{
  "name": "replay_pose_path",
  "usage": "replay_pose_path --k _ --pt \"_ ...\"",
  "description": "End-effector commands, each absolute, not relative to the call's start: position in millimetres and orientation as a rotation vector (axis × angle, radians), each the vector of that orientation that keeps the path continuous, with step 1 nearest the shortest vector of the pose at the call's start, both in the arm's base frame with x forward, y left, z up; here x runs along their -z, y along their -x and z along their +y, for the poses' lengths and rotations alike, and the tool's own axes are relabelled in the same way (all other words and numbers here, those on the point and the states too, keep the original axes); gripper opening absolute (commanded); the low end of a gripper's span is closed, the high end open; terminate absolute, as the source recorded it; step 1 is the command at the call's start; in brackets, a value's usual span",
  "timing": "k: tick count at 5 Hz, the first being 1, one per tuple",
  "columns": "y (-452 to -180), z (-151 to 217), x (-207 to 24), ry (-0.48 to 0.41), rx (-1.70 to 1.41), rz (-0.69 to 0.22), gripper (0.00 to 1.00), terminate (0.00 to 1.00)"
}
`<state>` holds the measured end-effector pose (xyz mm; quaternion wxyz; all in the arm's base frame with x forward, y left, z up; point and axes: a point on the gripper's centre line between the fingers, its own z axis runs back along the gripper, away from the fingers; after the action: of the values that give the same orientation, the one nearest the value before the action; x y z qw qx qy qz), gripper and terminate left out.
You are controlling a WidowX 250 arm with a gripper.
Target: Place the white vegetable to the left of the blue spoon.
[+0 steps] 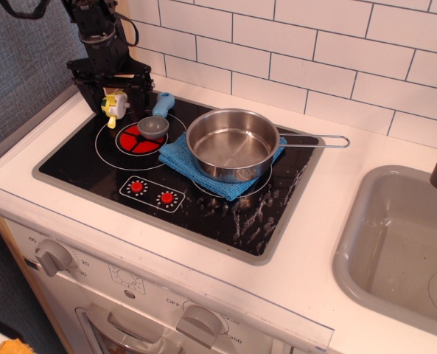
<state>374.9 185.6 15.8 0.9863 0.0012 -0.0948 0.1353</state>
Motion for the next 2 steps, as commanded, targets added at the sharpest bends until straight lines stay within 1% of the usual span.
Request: replay_pose_path --k 1,2 --pt "-375.8 175.3 -93.9 -0.052 -0.238 -0.324 1.00 0.00" --pt "-364.7 163.4 -116.4 -0.053 -0.242 -0.367 1.00 0.00"
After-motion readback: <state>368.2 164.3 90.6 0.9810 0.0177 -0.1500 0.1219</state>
